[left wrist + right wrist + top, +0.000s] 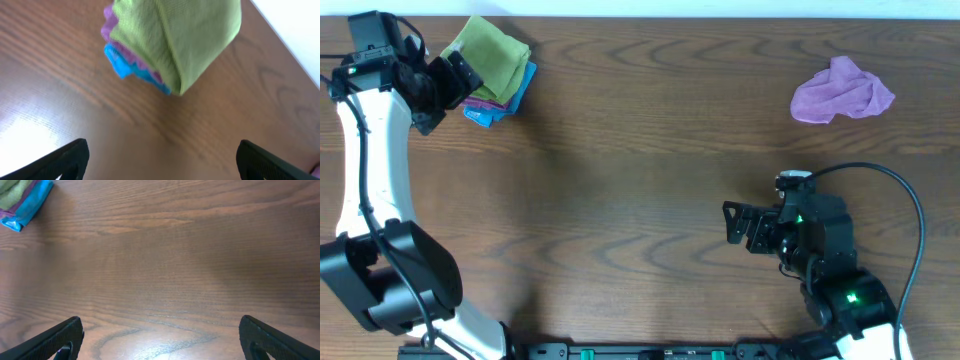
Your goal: Fold the cloth
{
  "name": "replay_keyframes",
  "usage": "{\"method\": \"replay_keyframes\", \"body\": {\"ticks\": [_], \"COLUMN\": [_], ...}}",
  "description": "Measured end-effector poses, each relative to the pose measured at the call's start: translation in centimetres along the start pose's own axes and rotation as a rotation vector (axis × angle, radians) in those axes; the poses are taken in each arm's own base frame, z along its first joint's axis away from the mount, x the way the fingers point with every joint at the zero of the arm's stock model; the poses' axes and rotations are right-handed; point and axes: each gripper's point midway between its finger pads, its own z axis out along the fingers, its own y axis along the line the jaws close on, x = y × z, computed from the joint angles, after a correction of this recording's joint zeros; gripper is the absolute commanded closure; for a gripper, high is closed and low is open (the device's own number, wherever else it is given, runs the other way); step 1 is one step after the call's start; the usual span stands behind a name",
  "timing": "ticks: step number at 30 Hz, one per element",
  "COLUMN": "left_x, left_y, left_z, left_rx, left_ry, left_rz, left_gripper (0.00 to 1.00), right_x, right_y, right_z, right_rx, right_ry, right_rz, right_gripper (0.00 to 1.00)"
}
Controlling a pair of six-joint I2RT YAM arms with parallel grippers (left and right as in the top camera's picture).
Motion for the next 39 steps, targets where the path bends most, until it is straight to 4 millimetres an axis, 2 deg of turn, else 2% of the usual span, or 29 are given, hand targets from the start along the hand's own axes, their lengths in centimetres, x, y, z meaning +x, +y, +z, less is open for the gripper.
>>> {"method": "replay_keyframes", "body": {"ticks": [6, 15, 20, 23, 27, 32, 39], "left_x": [1.2, 3.9, 6.3, 7.3, 8.4, 10.8, 12.8], "left_y": [-0.2, -0.8, 0.0, 0.4, 0.9, 2.5, 3.3], "left_z": [-2.6, -11.3, -15.0, -16.3, -16.3, -13.8, -11.7], "left_rx": [-0.005, -0.023, -0.068, -0.087, -0.096, -0.093, -0.017], "left_ry": [0.007, -0.086, -0.108, -0.112, -0.107, -0.072, -0.222], "left_rz": [0.04, 0.199, 0.26, 0.291, 0.314, 0.325, 0.374], "left_gripper": [0.05, 0.05, 0.05, 0.05, 0.05, 0.05, 0.05], "right_x": [0.0, 0.0, 0.0, 0.0, 0.0, 0.0, 0.0], "right_y": [0.0, 0.0, 0.0, 0.0, 0.0, 0.0, 0.0], "right_z": [0.0, 0.0, 0.0, 0.0, 0.0, 0.0, 0.0], "right_rx": [-0.001, -0.001, 0.0, -0.001, 0.0, 0.0, 0.0], "right_ry": [0.0, 0.0, 0.0, 0.0, 0.0, 0.001, 0.0], "right_rz": [0.0, 0.0, 0.0, 0.0, 0.0, 0.0, 0.0], "right_gripper": [0.01, 0.01, 0.01, 0.01, 0.01, 0.01, 0.01]}}
